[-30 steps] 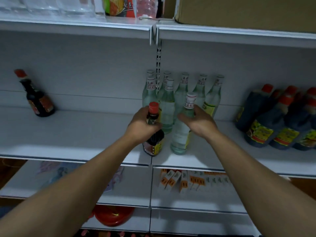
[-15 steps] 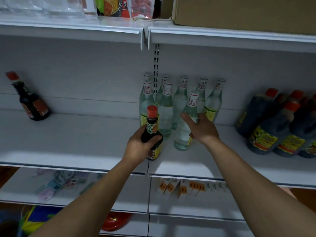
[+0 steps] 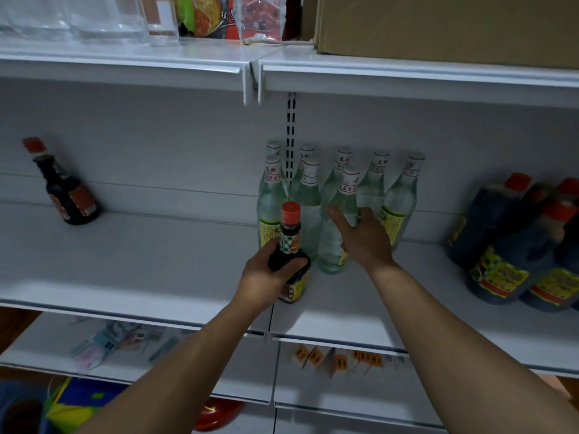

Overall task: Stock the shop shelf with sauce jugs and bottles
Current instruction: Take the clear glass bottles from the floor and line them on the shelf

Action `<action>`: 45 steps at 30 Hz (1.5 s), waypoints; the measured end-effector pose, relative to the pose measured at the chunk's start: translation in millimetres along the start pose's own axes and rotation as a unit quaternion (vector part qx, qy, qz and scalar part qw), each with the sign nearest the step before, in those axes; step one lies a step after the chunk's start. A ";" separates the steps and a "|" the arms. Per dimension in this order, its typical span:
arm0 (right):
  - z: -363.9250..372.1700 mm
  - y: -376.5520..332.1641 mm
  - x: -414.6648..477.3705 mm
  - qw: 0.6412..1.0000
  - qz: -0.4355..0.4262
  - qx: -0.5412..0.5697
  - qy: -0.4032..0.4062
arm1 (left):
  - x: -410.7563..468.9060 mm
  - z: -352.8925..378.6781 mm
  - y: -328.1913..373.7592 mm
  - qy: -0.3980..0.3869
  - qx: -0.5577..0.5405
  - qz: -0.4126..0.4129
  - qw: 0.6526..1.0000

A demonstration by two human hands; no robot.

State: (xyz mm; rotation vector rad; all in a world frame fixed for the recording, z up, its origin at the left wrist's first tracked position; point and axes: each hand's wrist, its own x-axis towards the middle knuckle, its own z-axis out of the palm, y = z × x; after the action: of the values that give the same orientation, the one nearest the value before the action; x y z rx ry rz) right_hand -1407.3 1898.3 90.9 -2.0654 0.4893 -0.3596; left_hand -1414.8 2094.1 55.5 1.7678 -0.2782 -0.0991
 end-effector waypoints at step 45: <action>-37.7 72.2 -3.1 0.995 0.009 0.085 0.059 | 9.5 29.5 -3.5 0.025 0.033 -0.002 0.999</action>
State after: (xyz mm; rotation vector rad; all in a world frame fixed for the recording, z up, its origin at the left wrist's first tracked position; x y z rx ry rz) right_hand -1440.8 1837.9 47.8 -1.8804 0.5287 -0.4984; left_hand -1411.6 2064.4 46.6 1.8336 -0.2444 -0.0481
